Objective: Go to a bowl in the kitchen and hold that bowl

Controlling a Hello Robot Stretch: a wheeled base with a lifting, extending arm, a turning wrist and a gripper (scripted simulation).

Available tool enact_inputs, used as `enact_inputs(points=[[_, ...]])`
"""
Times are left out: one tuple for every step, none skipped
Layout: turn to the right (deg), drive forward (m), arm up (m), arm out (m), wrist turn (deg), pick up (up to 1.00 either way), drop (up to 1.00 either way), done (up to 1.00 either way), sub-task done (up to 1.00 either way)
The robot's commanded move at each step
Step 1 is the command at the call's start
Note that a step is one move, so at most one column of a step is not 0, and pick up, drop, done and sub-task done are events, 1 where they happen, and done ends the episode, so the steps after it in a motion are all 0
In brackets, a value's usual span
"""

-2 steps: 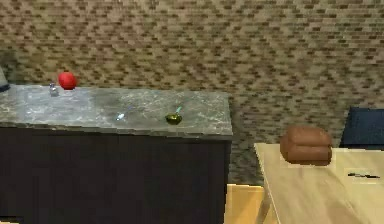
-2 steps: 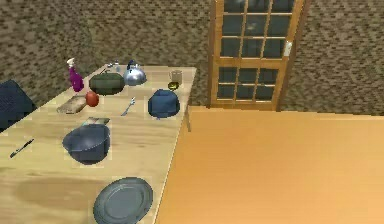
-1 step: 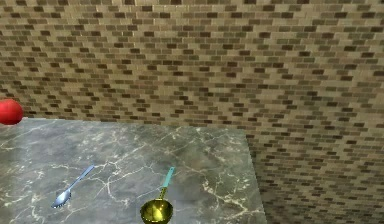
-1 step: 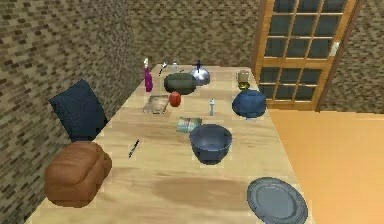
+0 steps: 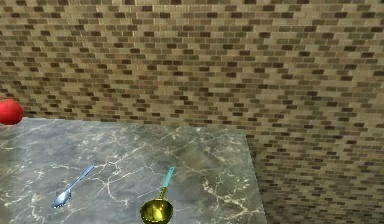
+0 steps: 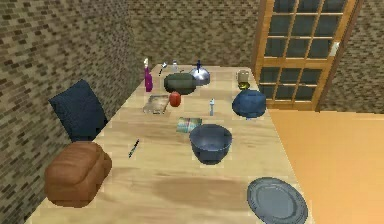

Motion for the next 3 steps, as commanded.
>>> enact_inputs(points=[[0.0, 0.0, 0.38, 0.0, 0.0, 0.0, 0.0, 0.0, 0.0], [0.0, 0.0, 0.0, 0.34, 0.0, 0.0, 0.0, 0.0, 0.0], [0.0, 0.0, 0.0, 0.0, 45.0, 0.0, 0.0, 0.0, 0.0]])
